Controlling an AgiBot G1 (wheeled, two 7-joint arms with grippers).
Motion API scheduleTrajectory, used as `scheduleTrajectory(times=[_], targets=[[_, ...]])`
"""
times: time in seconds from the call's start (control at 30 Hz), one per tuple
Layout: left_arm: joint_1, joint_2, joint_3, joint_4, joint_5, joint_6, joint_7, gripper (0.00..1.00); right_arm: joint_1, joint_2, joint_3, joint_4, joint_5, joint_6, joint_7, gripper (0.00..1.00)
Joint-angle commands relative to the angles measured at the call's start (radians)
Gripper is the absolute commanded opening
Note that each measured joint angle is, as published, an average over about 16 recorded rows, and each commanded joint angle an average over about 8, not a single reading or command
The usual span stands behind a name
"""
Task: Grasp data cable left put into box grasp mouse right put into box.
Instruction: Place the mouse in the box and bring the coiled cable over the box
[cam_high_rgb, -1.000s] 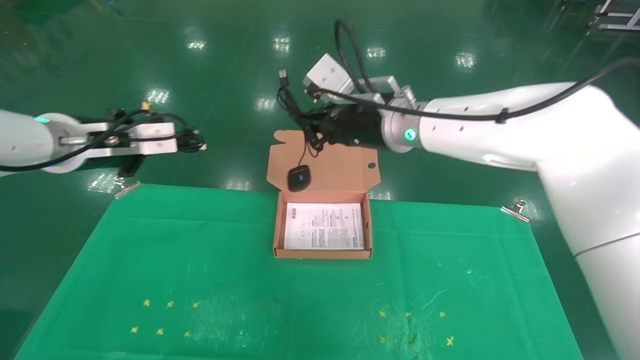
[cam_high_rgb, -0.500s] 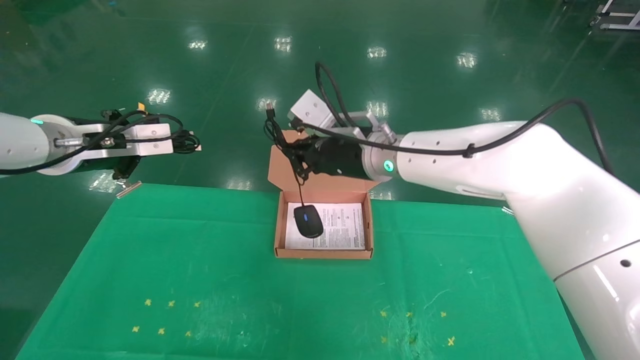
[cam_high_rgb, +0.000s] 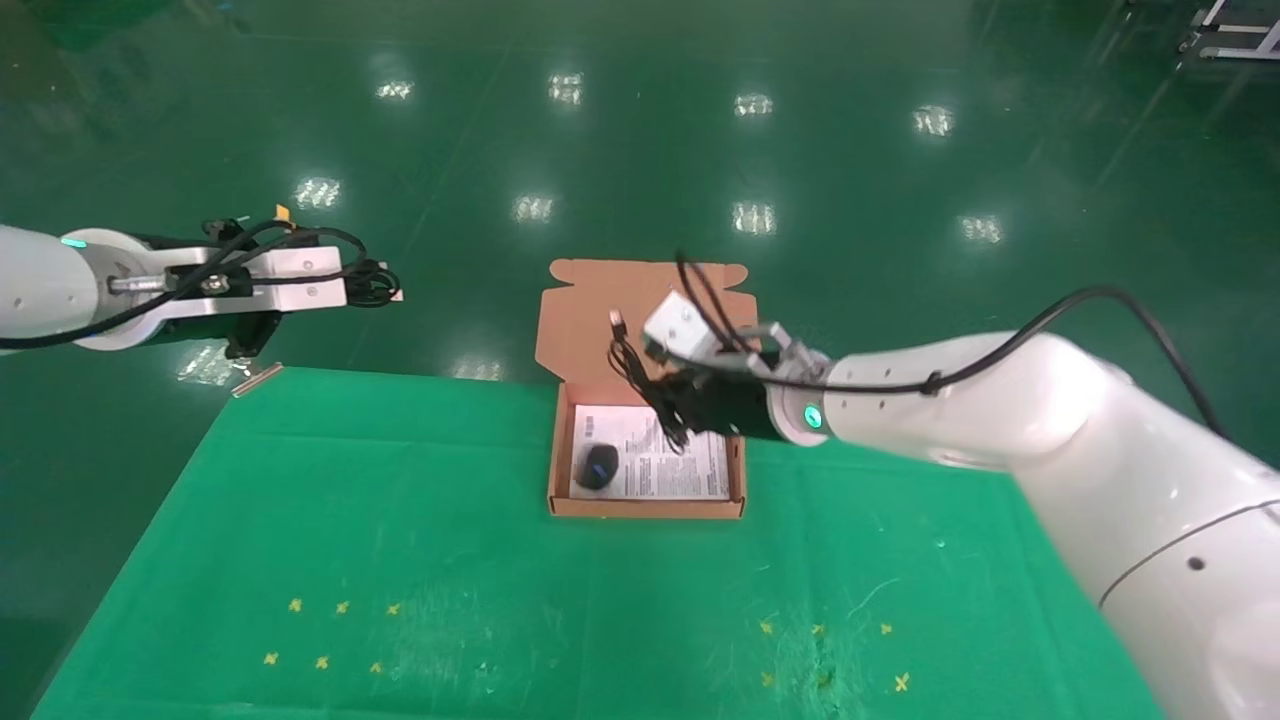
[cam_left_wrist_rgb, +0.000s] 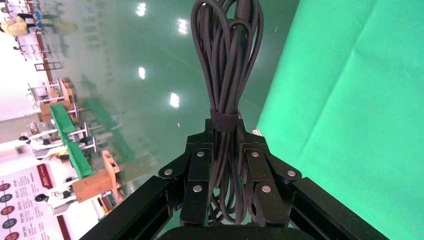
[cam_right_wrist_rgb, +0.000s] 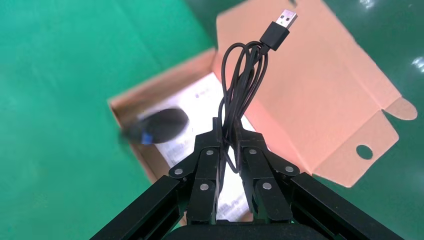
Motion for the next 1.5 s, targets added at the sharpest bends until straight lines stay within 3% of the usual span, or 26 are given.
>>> scheduleTrajectory(times=[0.03, 0.33, 0.7, 0.73, 0.97, 1.0, 1.5], targets=[[0.0, 0.0, 0.0, 0.0, 0.0, 0.0, 0.0, 0.0, -0.006, -0.005, -0.023, -0.02, -0.019, 0.014, -0.031, 0.0], [0.0, 0.0, 0.0, 0.0, 0.0, 0.0, 0.0, 0.0, -0.014, -0.012, -0.113, -0.008, 0.016, 0.158, -0.194, 0.0], [0.0, 0.0, 0.0, 0.0, 0.0, 0.0, 0.0, 0.0, -0.039, -0.014, -0.186, -0.017, 0.199, 0.202, -0.387, 0.0], [0.0, 0.0, 0.0, 0.0, 0.0, 0.0, 0.0, 0.0, -0.039, -0.014, -0.192, -0.023, 0.212, 0.205, -0.399, 0.05], [0.0, 0.0, 0.0, 0.0, 0.0, 0.0, 0.0, 0.0, -0.033, -0.015, -0.233, -0.058, 0.274, 0.219, -0.446, 0.92], [0.0, 0.0, 0.0, 0.0, 0.0, 0.0, 0.0, 0.0, -0.032, -0.016, -0.237, -0.061, 0.278, 0.22, -0.447, 1.0], [0.006, 0.008, 0.001, 0.002, -0.01, -0.009, 0.004, 0.0, -0.031, 0.026, -0.231, -0.01, 0.315, 0.21, -0.416, 1.0]])
